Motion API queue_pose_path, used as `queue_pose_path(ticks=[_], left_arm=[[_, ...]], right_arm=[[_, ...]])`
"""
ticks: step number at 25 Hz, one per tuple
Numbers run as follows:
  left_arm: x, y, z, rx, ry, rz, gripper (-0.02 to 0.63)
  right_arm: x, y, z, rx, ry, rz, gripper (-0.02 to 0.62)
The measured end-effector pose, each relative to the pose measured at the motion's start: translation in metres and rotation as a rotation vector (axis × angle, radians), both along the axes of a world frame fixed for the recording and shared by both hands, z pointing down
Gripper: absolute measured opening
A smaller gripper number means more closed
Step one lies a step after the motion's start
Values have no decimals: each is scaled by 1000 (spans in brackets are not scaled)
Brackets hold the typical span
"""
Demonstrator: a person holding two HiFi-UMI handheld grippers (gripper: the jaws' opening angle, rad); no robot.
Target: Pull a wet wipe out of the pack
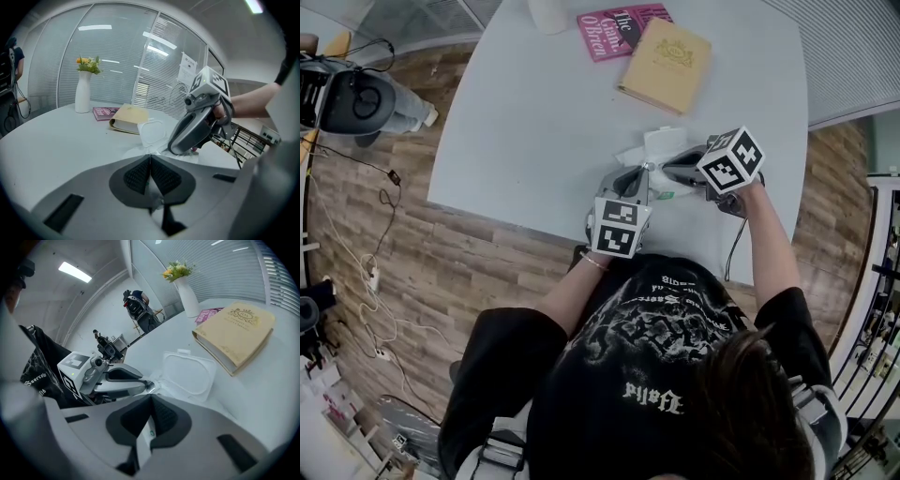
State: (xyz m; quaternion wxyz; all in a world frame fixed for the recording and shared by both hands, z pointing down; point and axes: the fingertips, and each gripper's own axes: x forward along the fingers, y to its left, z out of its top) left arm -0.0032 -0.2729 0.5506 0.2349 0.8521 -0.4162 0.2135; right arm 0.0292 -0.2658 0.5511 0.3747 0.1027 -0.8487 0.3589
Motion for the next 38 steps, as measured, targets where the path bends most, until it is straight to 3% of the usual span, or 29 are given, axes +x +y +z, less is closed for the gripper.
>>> queue_pose_path(ticks=[7, 15, 20, 22, 25, 29, 32, 34, 36, 38], left_arm=[[-2, -2, 8, -26, -11, -6, 8], [-1, -2, 9, -27, -5, -7, 9], [-2, -1, 13, -39, -2, -13, 9], [-2, -1, 12, -40, 1, -16, 9], [-1, -1, 11, -40, 6, -18, 9], [-1, -1, 10, -39, 9, -22, 9], [-2, 0, 9, -40, 9, -22, 9], [-2, 1, 7, -37, 11, -22, 9], [-2, 2, 6, -36, 13, -23, 9], [-2, 2, 6, -36, 14, -23, 9]], right_arm=[[7, -13, -14, 4, -114, 144, -3], [12, -10, -23, 55, -137, 178, -3], [10, -17, -58, 103, -293, 271, -3], [11, -21, -69, 135, -306, 277, -3], [13, -21, -73, 179, -272, 264, -3], [19, -22, -52, 249, -113, 231, -2], [14, -9, -30, 234, -5, 148, 166], [13, -6, -15, 250, 78, 122, 104], [14, -8, -5, 269, 137, 125, 3], [11, -7, -9, 246, 102, 129, 0]])
